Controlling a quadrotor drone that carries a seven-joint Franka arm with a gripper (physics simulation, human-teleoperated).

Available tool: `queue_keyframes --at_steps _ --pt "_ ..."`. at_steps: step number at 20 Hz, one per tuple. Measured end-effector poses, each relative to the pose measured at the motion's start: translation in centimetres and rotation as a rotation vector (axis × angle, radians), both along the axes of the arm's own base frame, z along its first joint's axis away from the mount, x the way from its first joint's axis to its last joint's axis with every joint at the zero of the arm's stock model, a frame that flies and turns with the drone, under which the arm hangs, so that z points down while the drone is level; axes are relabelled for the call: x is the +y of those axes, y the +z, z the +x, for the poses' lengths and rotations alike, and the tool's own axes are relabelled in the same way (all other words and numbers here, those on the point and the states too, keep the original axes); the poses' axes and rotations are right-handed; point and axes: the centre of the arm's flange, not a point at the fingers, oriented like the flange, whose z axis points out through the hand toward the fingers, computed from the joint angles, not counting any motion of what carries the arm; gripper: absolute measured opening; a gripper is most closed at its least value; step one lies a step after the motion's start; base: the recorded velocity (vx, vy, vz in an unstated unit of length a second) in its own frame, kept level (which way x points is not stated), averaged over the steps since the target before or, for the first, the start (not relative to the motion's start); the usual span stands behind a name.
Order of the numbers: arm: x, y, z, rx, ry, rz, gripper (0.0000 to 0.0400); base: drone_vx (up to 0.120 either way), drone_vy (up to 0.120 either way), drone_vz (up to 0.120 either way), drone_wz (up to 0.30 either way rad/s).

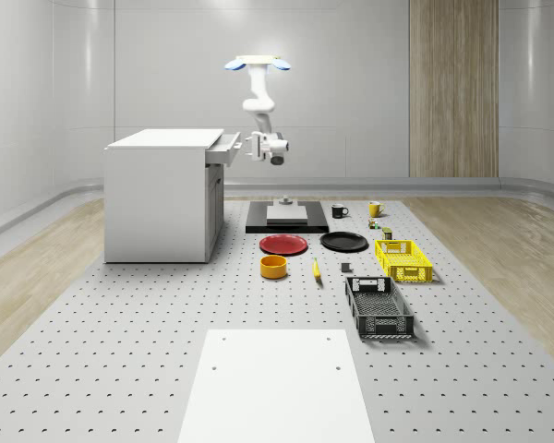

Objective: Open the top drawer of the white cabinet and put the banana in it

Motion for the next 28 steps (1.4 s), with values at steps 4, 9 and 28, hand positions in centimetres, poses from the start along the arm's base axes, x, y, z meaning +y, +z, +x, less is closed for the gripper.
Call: queue_keyframes --at_steps 4,9,28 --pt "0.9 0.2 -0.1 -0.002 -0.001 -0.002 0.0399 0.0 0.0 0.0 0.0" --pt "3.0 0.2 -0.1 -0.002 -0.002 -0.003 0.04 0.0 0.0 0.0 0.0" --pt "9.8 0.2 -0.2 -0.002 -0.001 -0.01 0.0168 0.0 0.0 0.0 0.0"
